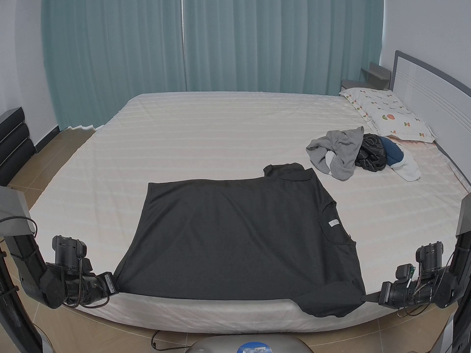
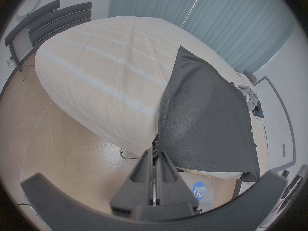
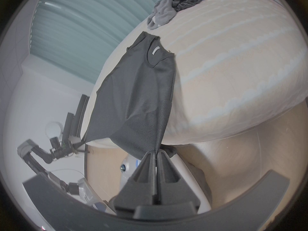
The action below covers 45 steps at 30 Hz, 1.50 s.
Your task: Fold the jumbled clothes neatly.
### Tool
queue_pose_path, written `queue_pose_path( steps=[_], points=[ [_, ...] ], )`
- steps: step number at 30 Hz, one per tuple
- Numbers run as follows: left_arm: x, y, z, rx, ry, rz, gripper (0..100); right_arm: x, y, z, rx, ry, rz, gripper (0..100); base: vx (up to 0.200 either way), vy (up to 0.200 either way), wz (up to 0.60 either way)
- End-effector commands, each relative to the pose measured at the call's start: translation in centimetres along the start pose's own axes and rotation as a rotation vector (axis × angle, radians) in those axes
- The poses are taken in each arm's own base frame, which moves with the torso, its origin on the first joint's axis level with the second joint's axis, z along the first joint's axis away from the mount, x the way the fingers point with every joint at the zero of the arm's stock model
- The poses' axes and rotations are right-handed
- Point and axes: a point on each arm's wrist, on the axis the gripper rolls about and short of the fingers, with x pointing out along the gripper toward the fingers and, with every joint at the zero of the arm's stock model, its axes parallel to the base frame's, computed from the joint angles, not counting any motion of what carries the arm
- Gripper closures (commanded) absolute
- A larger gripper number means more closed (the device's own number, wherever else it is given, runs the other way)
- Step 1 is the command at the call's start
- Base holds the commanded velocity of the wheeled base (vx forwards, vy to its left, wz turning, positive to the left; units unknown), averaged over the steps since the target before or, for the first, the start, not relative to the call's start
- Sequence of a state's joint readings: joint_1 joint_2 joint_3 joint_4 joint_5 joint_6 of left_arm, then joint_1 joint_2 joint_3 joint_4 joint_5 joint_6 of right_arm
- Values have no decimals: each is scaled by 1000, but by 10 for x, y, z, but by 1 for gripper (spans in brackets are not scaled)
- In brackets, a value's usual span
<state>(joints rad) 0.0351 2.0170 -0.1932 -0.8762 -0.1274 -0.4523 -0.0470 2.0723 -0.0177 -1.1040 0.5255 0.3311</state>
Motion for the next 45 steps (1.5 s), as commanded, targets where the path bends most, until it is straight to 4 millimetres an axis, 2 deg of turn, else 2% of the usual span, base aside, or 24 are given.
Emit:
queue_pose_path(
  steps=[1,11,18,33,39,45],
  points=[
    [-2,2,-5,14,20,12,100,-9,2,-4,-19,5,-16,100,0,0,0],
    [-11,7,-17,90,55,26,100,-25,9,-13,-44,45,-41,100,0,0,0],
    [-14,10,-23,128,74,36,100,-26,7,-17,-54,73,-88,100,0,0,0],
    [-34,10,-29,190,146,81,100,-33,8,-24,-84,120,-130,100,0,0,0],
    [-33,6,-19,180,122,76,100,-33,10,-18,-104,78,-120,100,0,0,0],
    [-32,-7,10,65,-3,30,100,-30,17,10,-134,-64,-86,100,0,0,0]
  ],
)
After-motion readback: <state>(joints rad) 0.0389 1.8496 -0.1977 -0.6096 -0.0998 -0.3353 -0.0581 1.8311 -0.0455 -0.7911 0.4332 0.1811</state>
